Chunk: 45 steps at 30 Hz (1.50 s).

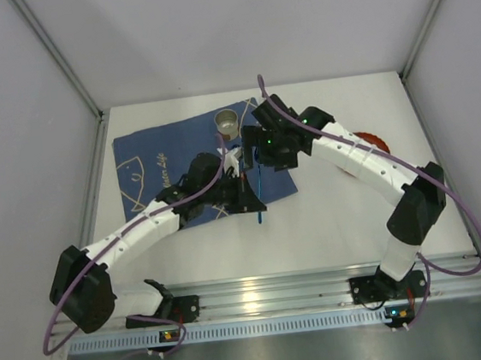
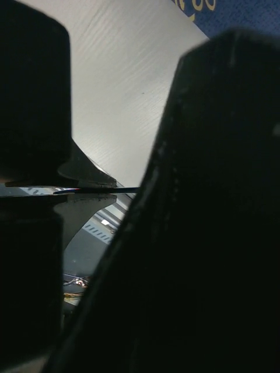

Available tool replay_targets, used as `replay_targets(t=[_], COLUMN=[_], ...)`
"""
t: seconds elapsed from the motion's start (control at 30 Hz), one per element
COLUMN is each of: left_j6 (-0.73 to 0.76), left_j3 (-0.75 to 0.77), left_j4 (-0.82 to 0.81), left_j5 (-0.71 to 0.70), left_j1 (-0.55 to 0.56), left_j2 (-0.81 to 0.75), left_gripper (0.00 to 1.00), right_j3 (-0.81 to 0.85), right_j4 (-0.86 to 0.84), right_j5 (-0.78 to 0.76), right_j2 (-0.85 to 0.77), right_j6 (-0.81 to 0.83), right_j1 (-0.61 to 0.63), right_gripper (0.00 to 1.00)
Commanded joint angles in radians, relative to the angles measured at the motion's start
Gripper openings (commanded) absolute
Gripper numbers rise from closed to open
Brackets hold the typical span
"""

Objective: Set the dinner table for one person

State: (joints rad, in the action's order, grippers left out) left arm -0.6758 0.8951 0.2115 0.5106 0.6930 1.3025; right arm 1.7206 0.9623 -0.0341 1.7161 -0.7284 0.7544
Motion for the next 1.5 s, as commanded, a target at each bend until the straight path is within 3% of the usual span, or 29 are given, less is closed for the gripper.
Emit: replay_targets(t=[0.0,0.07,0.27,0.43,0.5,0.7,0.83,0.97,1.13,1.33,1.47], left_j6=[0.082,0.126,0.196,0.248,0.251,0.364,0.37,0.404,0.421,0.44,0.44], left_j3=[-0.007,-0.022,-0.078,-0.059,-0.024,0.103,0.116,0.137,0.127,0.156,0.194], left_j4=[0.032,0.083,0.108,0.081,0.077,0.278,0.321,0.417,0.456,0.457,0.512], left_j5=[0.105,0.193,0.36,0.566,0.574,0.487,0.47,0.347,0.269,0.243,0.157], left_j1=[-0.082,-0.153,-0.538,-0.799,-0.837,-0.91,-1.003,-1.072,-1.083,-1.083,-1.084], left_j2=[-0.032,-0.045,-0.052,0.152,0.219,0.435,0.449,0.449,0.48,0.481,0.498], left_gripper=[0.0,0.0,0.0,0.0,0.0,0.0,0.0,0.0,0.0,0.07,0.27], right_j3=[-0.039,-0.065,-0.187,-0.282,-0.308,-0.364,-0.409,-0.438,-0.438,-0.42,-0.412], right_j4=[-0.04,-0.042,-0.063,-0.083,-0.086,-0.086,-0.086,-0.088,-0.092,-0.103,-0.109], right_j5=[0.022,0.028,0.03,0.082,0.092,0.114,0.128,0.14,0.148,0.158,0.166], right_j2=[-0.027,-0.047,-0.133,-0.188,-0.207,-0.26,-0.297,-0.314,-0.293,-0.234,-0.208], right_j6=[0.023,0.034,0.058,0.07,0.075,0.096,0.116,0.139,0.17,0.211,0.224], right_j1=[-0.024,-0.046,-0.102,-0.136,-0.142,-0.179,-0.225,-0.262,-0.293,-0.317,-0.323], right_gripper=[1.0,1.0,1.0,1.0,1.0,1.0,1.0,1.0,1.0,1.0,1.0])
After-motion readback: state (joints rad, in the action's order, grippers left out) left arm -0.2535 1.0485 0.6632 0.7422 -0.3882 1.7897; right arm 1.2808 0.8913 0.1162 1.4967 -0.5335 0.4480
